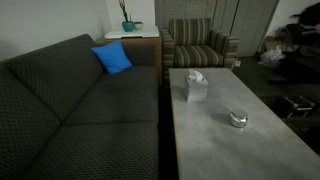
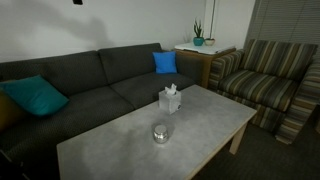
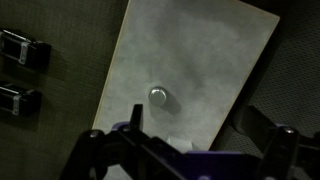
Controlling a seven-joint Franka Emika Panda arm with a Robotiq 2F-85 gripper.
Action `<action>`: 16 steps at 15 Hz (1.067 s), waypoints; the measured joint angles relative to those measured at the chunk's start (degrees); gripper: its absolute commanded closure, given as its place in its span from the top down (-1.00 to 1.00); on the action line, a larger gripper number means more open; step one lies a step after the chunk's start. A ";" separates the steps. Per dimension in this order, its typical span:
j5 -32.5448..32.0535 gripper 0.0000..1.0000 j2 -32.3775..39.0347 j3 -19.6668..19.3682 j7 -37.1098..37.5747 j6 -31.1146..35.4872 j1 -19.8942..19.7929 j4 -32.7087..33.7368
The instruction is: Remove the lid from the silver object.
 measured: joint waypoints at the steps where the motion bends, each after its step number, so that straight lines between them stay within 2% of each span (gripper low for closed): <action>1: 0.44 1.00 1.87 -0.60 -0.79 -0.39 -0.07 1.68; 7: 4.63 1.00 9.88 -2.17 -4.22 -3.81 -0.69 9.79; 16: 4.93 1.00 10.44 -2.17 -4.24 -4.39 -0.70 10.70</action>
